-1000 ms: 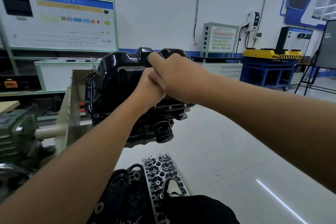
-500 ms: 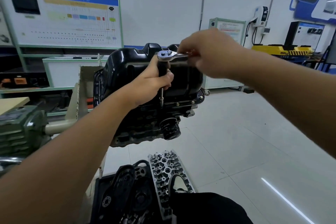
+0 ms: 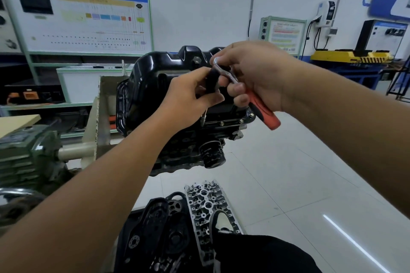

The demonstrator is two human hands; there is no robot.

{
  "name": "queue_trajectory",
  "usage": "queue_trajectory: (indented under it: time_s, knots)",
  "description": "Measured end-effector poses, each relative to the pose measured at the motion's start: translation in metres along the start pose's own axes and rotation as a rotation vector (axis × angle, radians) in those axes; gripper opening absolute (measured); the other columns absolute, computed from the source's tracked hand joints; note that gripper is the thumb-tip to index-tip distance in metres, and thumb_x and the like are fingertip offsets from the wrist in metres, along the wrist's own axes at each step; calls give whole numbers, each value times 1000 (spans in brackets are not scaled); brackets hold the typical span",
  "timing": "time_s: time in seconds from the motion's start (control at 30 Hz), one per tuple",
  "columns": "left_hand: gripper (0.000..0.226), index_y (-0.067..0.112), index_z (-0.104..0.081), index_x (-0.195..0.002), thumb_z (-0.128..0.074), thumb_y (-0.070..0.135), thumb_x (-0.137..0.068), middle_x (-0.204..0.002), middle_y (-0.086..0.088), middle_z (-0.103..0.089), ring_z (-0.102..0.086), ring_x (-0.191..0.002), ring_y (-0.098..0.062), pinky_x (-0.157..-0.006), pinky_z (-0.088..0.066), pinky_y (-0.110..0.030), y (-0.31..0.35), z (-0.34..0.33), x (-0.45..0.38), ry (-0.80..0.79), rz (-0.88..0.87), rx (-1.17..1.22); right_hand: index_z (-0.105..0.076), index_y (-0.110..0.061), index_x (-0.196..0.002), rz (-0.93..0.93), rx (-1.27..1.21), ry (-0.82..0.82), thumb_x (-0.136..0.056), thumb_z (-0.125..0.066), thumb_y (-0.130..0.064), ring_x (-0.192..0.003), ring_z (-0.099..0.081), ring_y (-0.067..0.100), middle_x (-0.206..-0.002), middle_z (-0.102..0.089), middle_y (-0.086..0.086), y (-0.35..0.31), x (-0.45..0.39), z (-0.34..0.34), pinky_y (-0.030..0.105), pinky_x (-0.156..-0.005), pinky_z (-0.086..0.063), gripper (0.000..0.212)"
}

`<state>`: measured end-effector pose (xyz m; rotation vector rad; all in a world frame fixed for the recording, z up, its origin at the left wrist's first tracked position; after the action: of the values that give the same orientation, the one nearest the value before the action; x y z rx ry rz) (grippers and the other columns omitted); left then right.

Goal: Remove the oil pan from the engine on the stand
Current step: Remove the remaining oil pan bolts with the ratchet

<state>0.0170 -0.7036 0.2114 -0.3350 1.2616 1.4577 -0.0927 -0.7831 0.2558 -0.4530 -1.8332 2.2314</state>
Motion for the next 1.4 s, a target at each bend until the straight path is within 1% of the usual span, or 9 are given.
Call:
queue_trajectory:
  time_s: [0.13,0.33,0.47,0.6,0.8,0.93,1.13,1.3,1.4]
  knots:
    - [35,32,-69,-102,-86,13,-80,-87,3,-72,-72,-76,-21,-71,-58,-26,-2,5,3,45,6,46,-60,-12,-103,153,-75,-49,-98,-51,-13,-40,-32,11,-65,-51,6,-17,5,10,19,-37,-30,9]
    - [29,43,-72,-79,-94,30,-67,-79,-8,-73,-69,-67,-45,-58,-62,-50,-13,12,7,231,103,121,-70,-27,-108,519,86,223,-103,-63,-26,-52,-45,8,-86,-57,5,-11,-9,30,26,-48,-42,10]
    - [21,26,-79,-93,-91,31,-76,-77,1,-76,-73,-62,-22,-45,-52,-28,-17,6,8,242,58,34,-75,-22,-84,671,161,320,-85,-83,-40,-61,-57,2,-71,-65,3,30,-36,5,21,-57,-49,20]
    - [19,16,-78,-106,-80,11,-87,-88,9,-77,-74,-82,-6,-71,-60,-28,-27,0,22,210,-1,-142,-74,-27,-89,832,-71,309,-87,-81,-25,-77,-65,10,-79,-71,-5,51,-52,0,28,-74,-56,8]
    - [28,19,-74,-116,-76,23,-88,-89,8,-75,-66,-81,-9,-75,-57,-39,-22,-6,24,272,-66,-487,-71,-17,-109,810,-121,106,-103,-59,-27,-91,-69,19,-91,-71,1,57,-58,4,47,-87,-60,16]
    - [19,12,-75,-105,-79,13,-87,-79,11,-71,-60,-61,2,-66,-48,-16,-20,-13,29,329,-60,-357,-73,-20,-107,781,-134,136,-102,-62,-30,-60,-57,-1,-67,-60,-19,69,-46,12,11,-59,-45,15]
    - [14,8,-78,-101,-77,6,-87,-78,7,-70,-55,-65,2,-67,-45,-16,-17,-22,38,435,-78,-348,-78,-33,-93,792,-300,403,-79,-84,-38,-61,-48,15,-71,-60,-10,88,-42,11,28,-61,-43,16]
    - [22,9,-75,-113,-71,3,-92,-84,5,-73,-65,-71,-6,-70,-53,-22,-28,-19,33,303,-6,-252,-70,-24,-104,734,-346,298,-92,-68,-41,-62,-53,-2,-75,-62,-17,87,-55,-5,15,-58,-43,21]
    - [13,8,-72,-88,-64,-1,-92,-71,-1,-70,-66,-63,-13,-61,-53,-35,-38,-21,32,194,89,-209,-68,-21,-103,706,-315,279,-100,-56,-41,-55,-50,-2,-65,-56,-19,87,-60,-9,13,-53,-39,24]
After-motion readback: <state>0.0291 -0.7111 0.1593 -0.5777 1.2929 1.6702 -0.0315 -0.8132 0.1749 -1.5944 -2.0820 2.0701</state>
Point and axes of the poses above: each hand's wrist, its own x-axis away from the middle knuckle, its own z-axis out of the back of the hand, y = z × x, the point moved 6 cm from there along -x, towards the middle knuckle
